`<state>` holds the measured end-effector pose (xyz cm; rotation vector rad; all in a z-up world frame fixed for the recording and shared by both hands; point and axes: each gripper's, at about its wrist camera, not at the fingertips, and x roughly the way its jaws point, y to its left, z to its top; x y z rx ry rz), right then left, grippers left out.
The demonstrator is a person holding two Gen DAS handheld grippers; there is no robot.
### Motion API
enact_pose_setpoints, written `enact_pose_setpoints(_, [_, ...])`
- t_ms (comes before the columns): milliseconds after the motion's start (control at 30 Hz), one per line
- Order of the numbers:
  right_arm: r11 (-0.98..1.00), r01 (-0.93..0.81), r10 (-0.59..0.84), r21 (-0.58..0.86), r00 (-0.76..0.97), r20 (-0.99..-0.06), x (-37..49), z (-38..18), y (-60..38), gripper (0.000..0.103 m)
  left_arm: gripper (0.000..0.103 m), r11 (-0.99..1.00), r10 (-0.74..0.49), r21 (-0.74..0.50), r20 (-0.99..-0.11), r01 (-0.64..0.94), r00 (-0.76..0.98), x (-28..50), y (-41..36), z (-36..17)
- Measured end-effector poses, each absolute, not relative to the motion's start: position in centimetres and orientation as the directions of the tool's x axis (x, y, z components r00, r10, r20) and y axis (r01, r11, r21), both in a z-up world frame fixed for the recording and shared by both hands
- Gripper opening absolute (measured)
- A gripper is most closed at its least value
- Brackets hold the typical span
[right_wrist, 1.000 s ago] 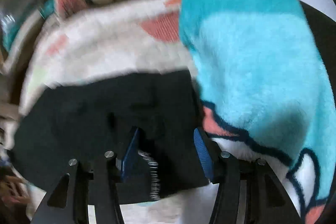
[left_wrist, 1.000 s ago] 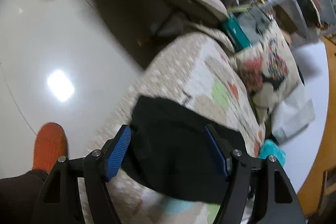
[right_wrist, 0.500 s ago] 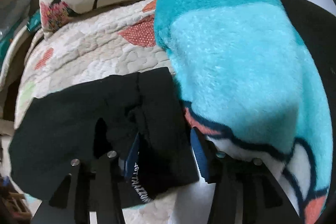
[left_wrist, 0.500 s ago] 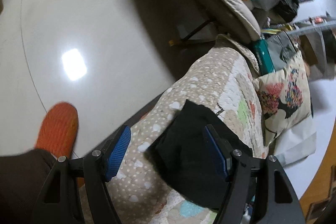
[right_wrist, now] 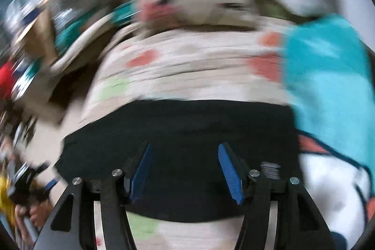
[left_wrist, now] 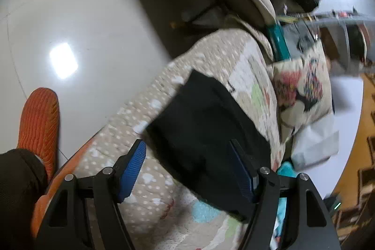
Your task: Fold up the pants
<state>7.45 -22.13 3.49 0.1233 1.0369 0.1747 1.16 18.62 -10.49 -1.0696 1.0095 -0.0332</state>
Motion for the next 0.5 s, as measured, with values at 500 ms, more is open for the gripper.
enact_pose_setpoints(500, [0.704, -0.694, 0.28, 0.154, 0.072, -0.957, 16.6, -3.7, 6.9, 0.063, 0.073, 0.52, -0.421, -0.684, -0.726, -0.511, 0.543, 2.0, 16.7, -12.5])
